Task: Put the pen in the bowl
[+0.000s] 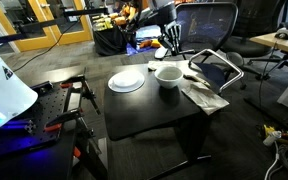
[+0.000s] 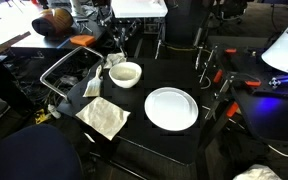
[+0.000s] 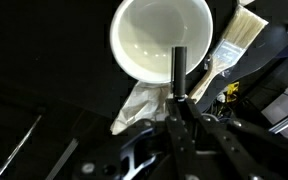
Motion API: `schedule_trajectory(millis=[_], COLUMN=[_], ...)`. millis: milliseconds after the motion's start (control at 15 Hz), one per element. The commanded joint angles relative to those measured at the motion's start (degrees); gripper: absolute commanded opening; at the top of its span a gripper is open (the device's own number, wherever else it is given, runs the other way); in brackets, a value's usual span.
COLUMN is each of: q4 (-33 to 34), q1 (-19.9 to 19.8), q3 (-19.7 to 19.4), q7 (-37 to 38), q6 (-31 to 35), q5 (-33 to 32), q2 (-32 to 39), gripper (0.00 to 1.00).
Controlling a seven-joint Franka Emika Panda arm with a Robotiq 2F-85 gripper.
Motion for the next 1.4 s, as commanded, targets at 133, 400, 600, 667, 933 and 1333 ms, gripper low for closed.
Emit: schedule_trajectory(millis=[133,400,600,667,933,1333], q4=[4.04,5.29,6.25,6.52,7.49,7.66], q1=[-6.02,-11.44,-15.34,-16.25,-19.33,-20.73], q3=[4.74,10.50,14.87,15.90,19.34,20.35], q7=[10.16,12.89,14.18,14.56,15.34,17.13], q6=[-3.77,-4.36,-4.65,-4.72,-5.07,-4.74], q5=[-11.57,-15.38,-17.47,-18.07,-19.33,-20.83], q2=[2.49,3.33,4.32,4.71,5.92,6.29], gripper=[0.03,0.03,0.03,0.03,0.03,0.60])
